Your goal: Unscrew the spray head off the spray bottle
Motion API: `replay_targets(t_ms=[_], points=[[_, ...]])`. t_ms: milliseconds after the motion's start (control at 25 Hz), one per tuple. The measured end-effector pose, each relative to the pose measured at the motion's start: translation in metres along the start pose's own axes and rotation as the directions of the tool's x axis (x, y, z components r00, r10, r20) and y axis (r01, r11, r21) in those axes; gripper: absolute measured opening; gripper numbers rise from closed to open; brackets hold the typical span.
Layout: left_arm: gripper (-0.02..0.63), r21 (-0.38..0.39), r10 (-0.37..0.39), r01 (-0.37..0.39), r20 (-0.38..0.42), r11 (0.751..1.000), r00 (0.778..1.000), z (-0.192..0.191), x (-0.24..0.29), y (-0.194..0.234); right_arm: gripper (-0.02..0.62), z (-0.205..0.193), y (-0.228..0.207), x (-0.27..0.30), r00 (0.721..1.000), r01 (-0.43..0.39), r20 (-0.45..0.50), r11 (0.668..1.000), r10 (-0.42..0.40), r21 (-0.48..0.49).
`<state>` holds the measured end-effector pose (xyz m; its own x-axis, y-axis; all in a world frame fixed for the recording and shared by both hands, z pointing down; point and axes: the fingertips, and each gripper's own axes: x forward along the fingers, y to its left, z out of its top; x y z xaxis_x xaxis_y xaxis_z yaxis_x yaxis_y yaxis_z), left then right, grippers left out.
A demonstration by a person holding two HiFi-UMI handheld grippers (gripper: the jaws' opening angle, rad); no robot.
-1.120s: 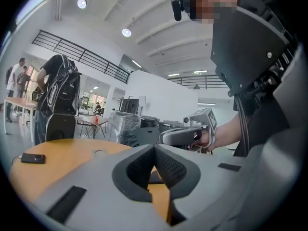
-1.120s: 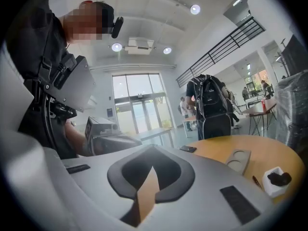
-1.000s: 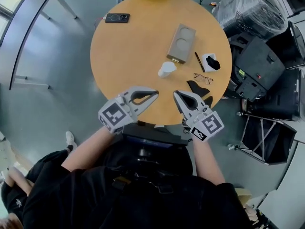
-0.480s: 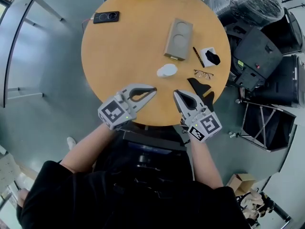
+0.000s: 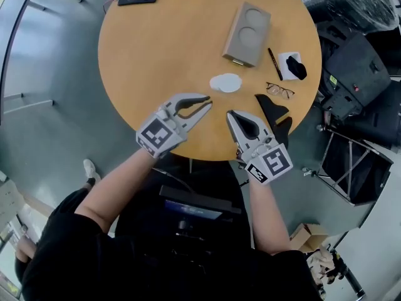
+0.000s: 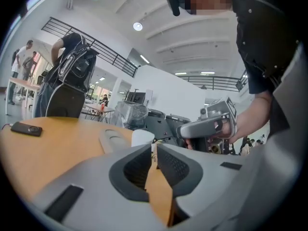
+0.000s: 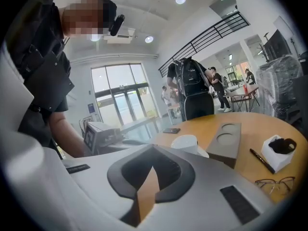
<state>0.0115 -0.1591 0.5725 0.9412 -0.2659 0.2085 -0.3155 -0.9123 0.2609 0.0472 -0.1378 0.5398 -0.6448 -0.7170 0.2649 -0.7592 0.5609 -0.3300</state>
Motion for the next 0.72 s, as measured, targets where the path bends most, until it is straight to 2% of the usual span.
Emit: replay_targets(t_ms=[40,160,280,360,560,720], points=[[0.068,-0.009,0.013,-0.013,-0.009,1.000,1.000,-0.013,0.007,0.006,0.000,-0.008,-0.006,0.003,1.000,-0.005,0.002,1.000,0.005,0.009],[0.179,-0.060,0.034,-0.036,-0.039,0.998,0.999,-0.051,0.024,0.021,0.000,-0.032,-0.023,0.014,1.000,-0.020,0.017,0.999,0.019,0.039],[0.285,-0.072,0.062,-0.066,-0.053,0.995,0.997,-0.084,0.041,0.037,0.000,-0.057,-0.040,0.026,0.999,-0.037,0.025,0.997,0.035,0.062],[0.325,-0.074,0.081,-0.086,-0.067,0.994,0.994,-0.105,0.053,0.048,0.000,-0.073,-0.051,0.032,0.999,-0.048,0.026,0.996,0.047,0.075],[0.378,-0.058,0.106,-0.112,-0.098,0.992,0.990,-0.142,0.088,0.067,0.000,-0.104,-0.074,0.034,0.999,-0.051,0.017,0.994,0.050,0.096],[0.401,-0.004,0.109,-0.110,-0.119,0.994,0.987,-0.158,0.113,0.075,0.000,-0.122,-0.089,0.028,0.999,-0.043,0.010,0.992,0.042,0.118]])
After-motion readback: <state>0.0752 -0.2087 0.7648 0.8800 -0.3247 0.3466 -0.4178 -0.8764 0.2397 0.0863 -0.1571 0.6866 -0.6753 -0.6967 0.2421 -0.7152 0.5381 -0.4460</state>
